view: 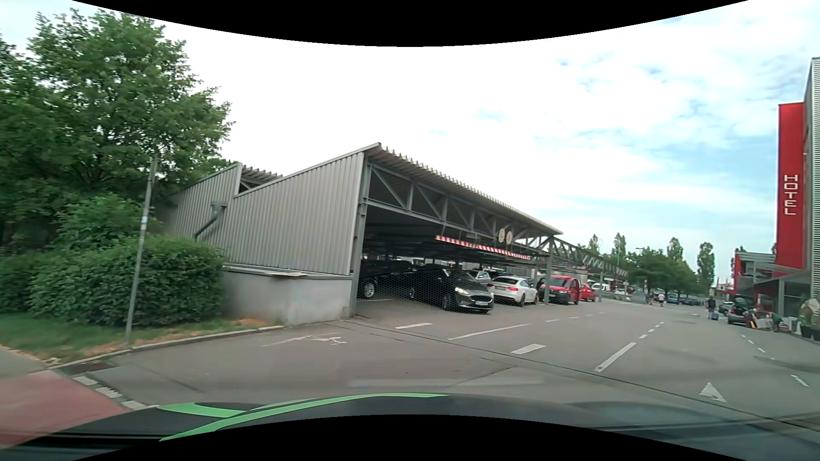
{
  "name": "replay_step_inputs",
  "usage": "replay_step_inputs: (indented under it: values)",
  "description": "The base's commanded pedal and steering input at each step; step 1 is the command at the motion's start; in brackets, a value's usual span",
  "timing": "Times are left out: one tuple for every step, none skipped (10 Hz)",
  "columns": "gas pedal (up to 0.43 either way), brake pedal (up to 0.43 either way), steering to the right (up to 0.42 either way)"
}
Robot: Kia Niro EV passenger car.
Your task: Follow the waypoints while adhering to traffic rules and regulations
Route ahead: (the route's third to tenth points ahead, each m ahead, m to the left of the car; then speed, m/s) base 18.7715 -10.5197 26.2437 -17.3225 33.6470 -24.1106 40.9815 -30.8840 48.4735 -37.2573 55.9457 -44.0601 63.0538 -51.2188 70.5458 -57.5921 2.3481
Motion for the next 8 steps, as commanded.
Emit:
replay_step_inputs:
  values:
    - [0.067, 0.000, 0.709]
    - [0.067, 0.000, 0.707]
    - [0.067, 0.000, 0.703]
    - [0.067, 0.000, 0.693]
    - [0.067, 0.000, 0.671]
    - [0.067, 0.000, 0.649]
    - [0.067, 0.000, 0.639]
    - [0.067, 0.000, 0.624]
